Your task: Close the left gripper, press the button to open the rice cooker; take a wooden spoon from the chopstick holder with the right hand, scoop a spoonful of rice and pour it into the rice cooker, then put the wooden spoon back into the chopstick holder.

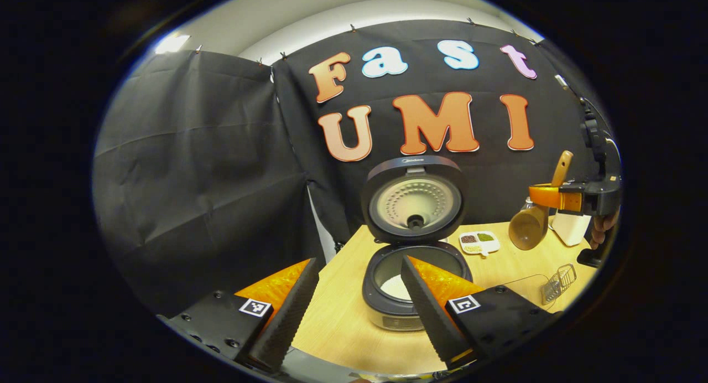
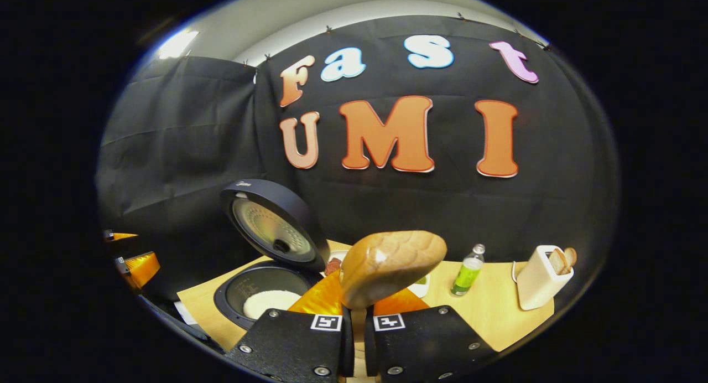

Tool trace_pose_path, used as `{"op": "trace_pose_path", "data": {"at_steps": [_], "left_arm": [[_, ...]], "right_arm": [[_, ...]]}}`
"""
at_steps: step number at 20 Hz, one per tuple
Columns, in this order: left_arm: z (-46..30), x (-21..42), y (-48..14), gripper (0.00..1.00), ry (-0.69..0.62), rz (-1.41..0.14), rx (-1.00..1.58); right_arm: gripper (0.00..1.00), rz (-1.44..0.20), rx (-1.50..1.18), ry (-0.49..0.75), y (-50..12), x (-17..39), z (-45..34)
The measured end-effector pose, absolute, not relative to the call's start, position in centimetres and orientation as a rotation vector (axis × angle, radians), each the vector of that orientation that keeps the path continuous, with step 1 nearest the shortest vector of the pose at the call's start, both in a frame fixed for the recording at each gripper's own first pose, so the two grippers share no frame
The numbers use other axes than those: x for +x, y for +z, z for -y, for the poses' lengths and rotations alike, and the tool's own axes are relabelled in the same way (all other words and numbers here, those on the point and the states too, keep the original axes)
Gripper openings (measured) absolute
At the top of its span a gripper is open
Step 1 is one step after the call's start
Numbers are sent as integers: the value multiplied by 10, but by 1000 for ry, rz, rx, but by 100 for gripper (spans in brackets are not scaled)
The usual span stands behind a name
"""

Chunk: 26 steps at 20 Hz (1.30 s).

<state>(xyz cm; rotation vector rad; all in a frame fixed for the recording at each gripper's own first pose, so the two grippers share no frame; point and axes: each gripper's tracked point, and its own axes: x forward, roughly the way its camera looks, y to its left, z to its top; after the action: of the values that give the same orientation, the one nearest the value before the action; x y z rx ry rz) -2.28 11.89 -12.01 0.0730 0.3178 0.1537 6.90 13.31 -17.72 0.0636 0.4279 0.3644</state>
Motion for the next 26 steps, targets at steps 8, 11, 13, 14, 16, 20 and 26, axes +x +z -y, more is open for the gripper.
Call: {"op": "trace_pose_path", "data": {"at_steps": [8,11,13,14,16,20,26], "left_arm": [[-77,-9,-121,93,91,-333,76],[-63,-5,-121,100,66,-339,81],[-54,-1,-117,93,52,-339,91],[-49,0,-116,100,44,-337,96],[-43,2,-114,94,34,-338,106],[-33,6,-110,100,26,-341,123],[-24,7,-108,93,16,-346,149]], "right_arm": [[7,-543,83,155,-225,32,-17],[7,-592,101,86,-243,22,16],[7,-616,112,50,-254,14,32],[7,-626,117,35,-259,10,39],[7,-647,127,4,-269,-3,57],[7,-688,164,-38,-294,-18,73],[7,-754,282,-85,-329,-28,74]]}}
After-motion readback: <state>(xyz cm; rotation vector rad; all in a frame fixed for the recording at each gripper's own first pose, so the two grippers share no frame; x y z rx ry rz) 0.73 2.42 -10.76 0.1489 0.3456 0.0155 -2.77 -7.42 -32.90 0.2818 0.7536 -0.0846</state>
